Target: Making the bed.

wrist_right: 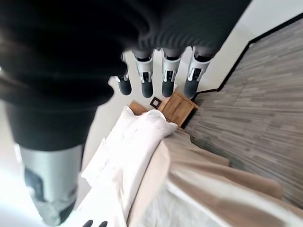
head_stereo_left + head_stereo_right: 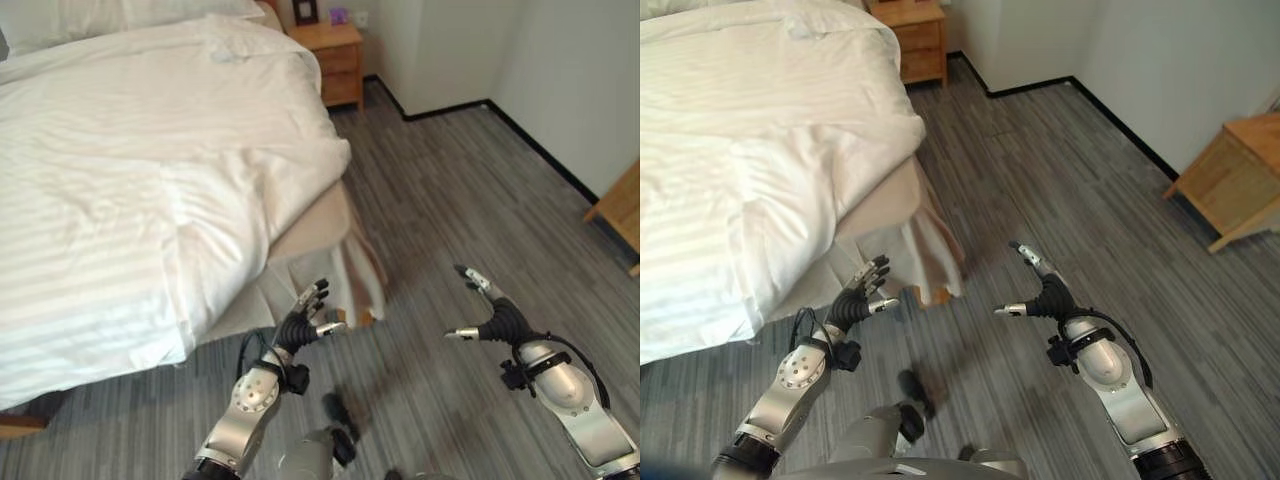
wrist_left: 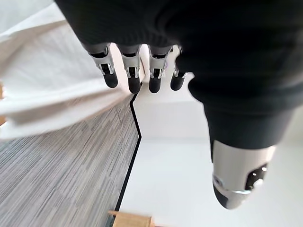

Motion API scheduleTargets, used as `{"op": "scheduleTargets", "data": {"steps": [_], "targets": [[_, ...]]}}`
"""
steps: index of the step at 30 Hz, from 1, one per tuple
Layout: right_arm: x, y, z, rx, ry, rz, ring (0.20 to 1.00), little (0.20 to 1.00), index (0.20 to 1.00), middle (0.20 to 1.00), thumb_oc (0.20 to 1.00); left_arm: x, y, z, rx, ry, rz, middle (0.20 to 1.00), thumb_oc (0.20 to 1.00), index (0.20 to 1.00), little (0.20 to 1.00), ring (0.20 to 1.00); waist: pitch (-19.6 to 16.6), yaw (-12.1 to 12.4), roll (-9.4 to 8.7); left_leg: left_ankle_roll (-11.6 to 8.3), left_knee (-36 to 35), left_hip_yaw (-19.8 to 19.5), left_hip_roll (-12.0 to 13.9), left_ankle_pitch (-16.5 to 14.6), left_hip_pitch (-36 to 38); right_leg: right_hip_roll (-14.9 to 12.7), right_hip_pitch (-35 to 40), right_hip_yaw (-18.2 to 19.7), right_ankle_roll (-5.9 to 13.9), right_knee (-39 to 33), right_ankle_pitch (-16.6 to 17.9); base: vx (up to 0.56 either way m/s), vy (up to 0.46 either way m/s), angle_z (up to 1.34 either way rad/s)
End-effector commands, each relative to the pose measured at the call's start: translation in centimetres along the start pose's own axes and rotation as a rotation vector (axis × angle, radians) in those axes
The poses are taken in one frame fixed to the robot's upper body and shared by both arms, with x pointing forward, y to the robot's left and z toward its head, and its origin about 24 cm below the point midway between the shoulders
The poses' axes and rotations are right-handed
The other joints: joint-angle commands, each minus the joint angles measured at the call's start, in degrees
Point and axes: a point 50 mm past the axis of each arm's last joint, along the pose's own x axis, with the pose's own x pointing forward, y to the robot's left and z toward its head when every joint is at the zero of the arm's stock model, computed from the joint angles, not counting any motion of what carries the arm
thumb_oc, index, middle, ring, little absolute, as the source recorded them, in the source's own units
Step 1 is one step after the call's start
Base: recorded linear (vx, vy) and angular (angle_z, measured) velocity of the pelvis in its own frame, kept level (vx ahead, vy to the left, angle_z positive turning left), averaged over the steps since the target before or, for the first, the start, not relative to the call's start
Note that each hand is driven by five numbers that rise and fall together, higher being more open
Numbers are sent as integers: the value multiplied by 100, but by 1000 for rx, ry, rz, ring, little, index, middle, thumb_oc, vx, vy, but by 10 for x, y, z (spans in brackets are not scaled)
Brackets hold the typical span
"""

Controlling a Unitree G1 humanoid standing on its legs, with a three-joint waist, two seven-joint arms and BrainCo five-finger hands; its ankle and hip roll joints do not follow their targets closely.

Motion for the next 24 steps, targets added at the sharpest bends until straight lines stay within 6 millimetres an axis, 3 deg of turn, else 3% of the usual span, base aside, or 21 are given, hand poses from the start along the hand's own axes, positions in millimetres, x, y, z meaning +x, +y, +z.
{"op": "scheduleTargets", "data": {"steps": [1, 4, 5, 7, 8, 10, 12, 13, 16, 21, 24], "targets": [[7, -18, 24, -41, -134, -97, 1000, 1000, 1000, 1000, 1000, -2, 9, 26, 104, -110, -29, 1000, 1000, 1000, 1000, 1000, -65, -24, -147, -520, -343, -449, 154, -403, 522, -1007, -1028, 631, 588, 1193, 1491, 183, 41, 117], [5, -20, 23, -66, -129, -117, 1000, 1000, 1000, 1000, 1000, 0, 12, 29, 126, -118, -19, 1000, 1000, 1000, 1000, 1000, -31, -95, -112, -505, -361, -648, 171, -523, 640, -1036, -1438, 770, 498, 1392, 1346, 219, 5, 106], [3, -24, 24, -89, -129, -143, 1000, 1000, 1000, 1000, 1000, 0, 14, 30, 135, -123, -16, 1000, 1000, 1000, 1000, 1000, -17, -153, -137, -558, -361, -822, 164, -583, 717, -1093, -1562, 801, 340, 791, 1167, 160, -54, 105], [2, -24, 24, -88, -129, -143, 1000, 1000, 1000, 1000, 1000, 0, 14, 30, 134, -123, -16, 1000, 1000, 1000, 1000, 1000, -13, -179, -131, -561, -361, -849, 172, -581, 721, -1089, -1531, 767, 337, 767, 1170, 187, -92, 121], [0, -33, 25, -116, -129, -189, 1000, 1000, 1000, 1000, 1000, -5, 18, 27, 139, -108, -9, 1000, 1000, 1000, 1000, 1000, -52, -206, -175, -665, -361, -1058, 197, -653, 757, -1153, -1514, 884, 181, -373, 995, 282, -180, 121], [-1, -35, 25, -121, -126, -213, 1000, 1000, 1000, 1000, 1000, -6, 19, 25, 144, -103, -5, 1000, 1000, 1000, 1000, 1000, -88, -240, -182, -711, -361, -1169, 214, -667, 742, -1059, -1508, 1057, 162, -818, 1057, 249, -160, 117], [-8, -42, 23, -129, -112, -288, 1000, 1000, 1000, 1000, 1000, -12, 27, 23, 143, -100, 22, 1000, 1000, 1000, 1000, 1000, -124, -349, -256, -809, -361, -1622, 163, -784, 817, -699, -1579, 2245, 184, -1659, 1169, 274, -216, 134], [-10, -44, 23, -144, -108, -293, 1000, 1000, 1000, 1000, 1000, -16, 31, 23, 139, -97, 26, 1000, 1000, 1000, 1000, 1000, -148, -337, -275, -817, -361, -1716, 168, -812, 841, -698, -1539, 2299, 178, -1874, 1267, 194, -207, 78], [-7, -44, 24, -175, -111, -311, 1000, 1000, 1000, 1000, 1000, -22, 41, 26, 131, -114, 69, 1000, 1000, 1000, 1000, 1000, -234, -229, -341, -855, -361, -1775, 179, -819, 909, -869, -1300, 2051, 205, -2234, 1412, 129, -182, 39], [-4, -42, 25, -168, -116, -290, 1000, 1000, 1000, 1000, 1000, -23, 63, 51, 175, -226, 196, 1000, 1000, 1000, 1000, 1000, -448, -161, -262, -967, -361, -1796, 297, -732, 953, -829, -903, 1898, 143, -2623, 1501, 106, -144, 28], [-4, -41, 24, -167, -114, -281, 1000, 1000, 1000, 1000, 1000, -23, 66, 55, 195, -240, 217, 1000, 1000, 1000, 1000, 1000, -474, -173, -233, -996, -361, -1803, 330, -717, 947, -812, -886, 1855, 120, -2630, 1467, 62, -69, 3]]}}
